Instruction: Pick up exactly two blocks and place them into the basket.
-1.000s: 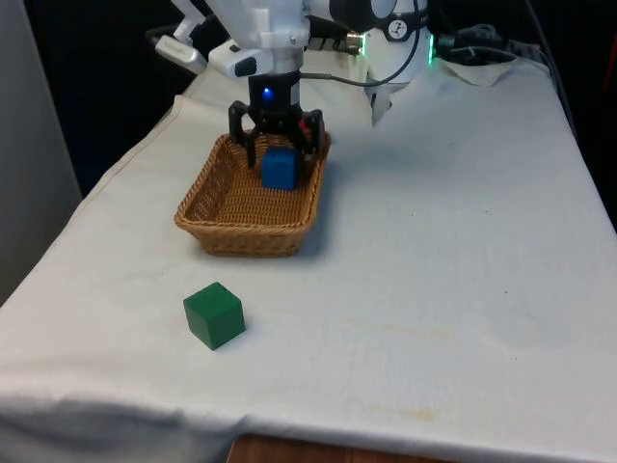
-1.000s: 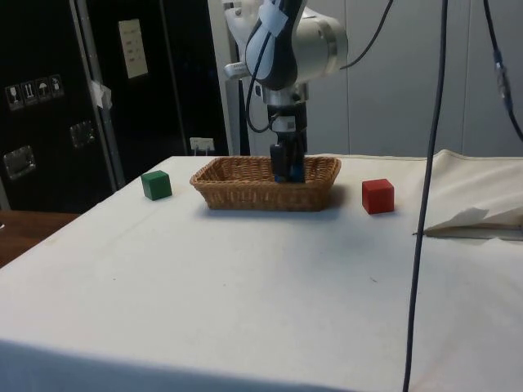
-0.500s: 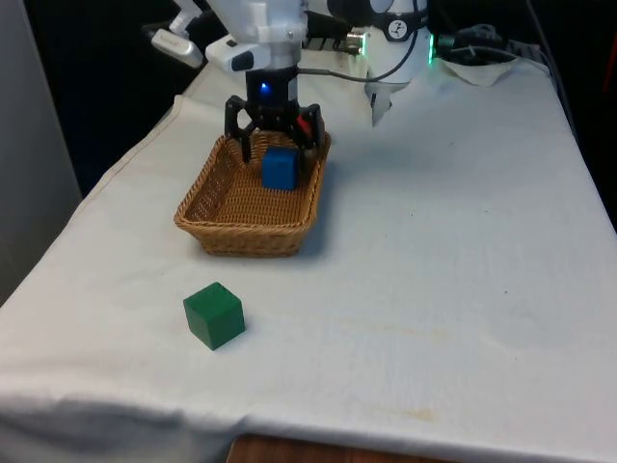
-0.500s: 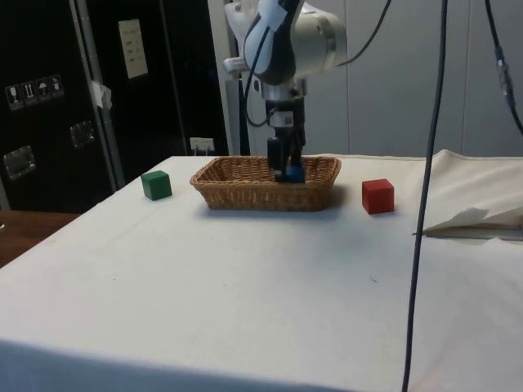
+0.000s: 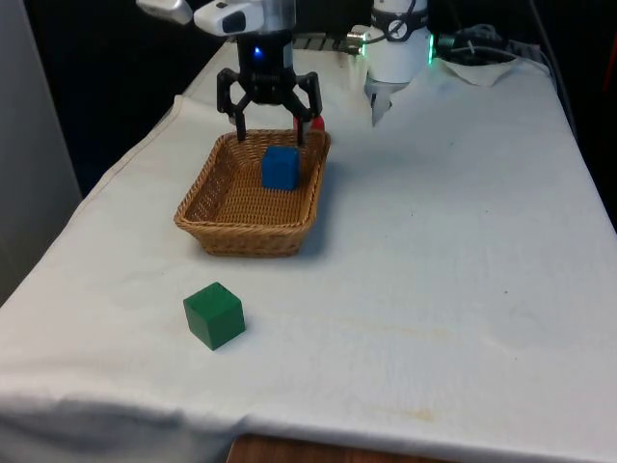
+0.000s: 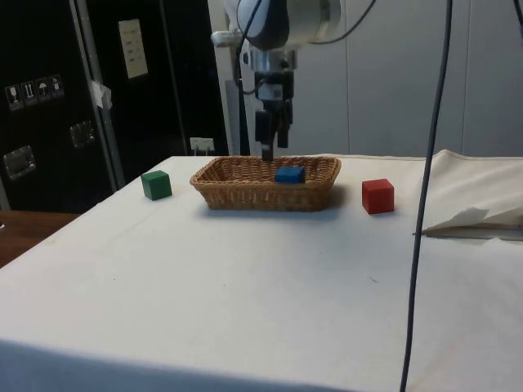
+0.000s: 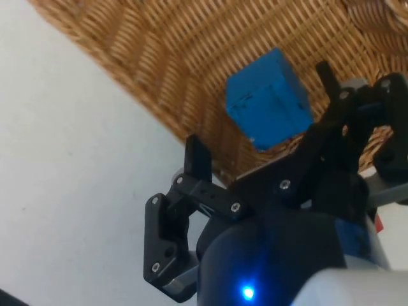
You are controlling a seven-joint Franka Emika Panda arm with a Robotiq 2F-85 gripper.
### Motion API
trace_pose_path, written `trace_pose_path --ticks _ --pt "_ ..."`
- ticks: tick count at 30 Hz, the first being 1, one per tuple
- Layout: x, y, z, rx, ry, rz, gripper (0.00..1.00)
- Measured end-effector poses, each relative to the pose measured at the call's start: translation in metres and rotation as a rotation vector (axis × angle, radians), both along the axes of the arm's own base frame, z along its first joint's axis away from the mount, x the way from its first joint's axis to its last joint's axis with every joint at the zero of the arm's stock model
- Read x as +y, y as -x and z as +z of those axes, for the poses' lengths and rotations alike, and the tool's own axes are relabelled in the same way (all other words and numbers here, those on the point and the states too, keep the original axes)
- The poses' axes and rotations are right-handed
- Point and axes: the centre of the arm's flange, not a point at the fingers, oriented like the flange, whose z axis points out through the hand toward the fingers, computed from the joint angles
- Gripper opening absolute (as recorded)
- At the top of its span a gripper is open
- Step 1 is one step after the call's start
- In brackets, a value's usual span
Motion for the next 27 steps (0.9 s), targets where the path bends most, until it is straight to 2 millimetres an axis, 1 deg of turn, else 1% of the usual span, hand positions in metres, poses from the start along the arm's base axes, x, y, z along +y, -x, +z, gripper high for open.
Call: trace_pose_path --ticks 2,3,5,6,10,12,25,27 --pt "0.001 -0.004 0.006 -0.005 -0.005 0.006 1.0" --pt "0.001 -0.004 0.006 -0.005 -0.005 0.006 1.0" --pt "0.002 -0.01 0.016 -0.013 -0.008 0.016 1.0" --pt "0.002 -0.01 0.016 -0.013 -0.008 0.016 1.0" --pt "0.005 -0.021 0.03 -0.02 -0.013 0.03 1.0" --pt "0.006 -0.025 0.034 -0.023 -0.01 0.035 1.0" --pt "0.013 -0.048 0.035 -0.011 0.065 0.043 1.0" --pt "0.014 -0.055 0.036 -0.013 0.083 0.044 1.0"
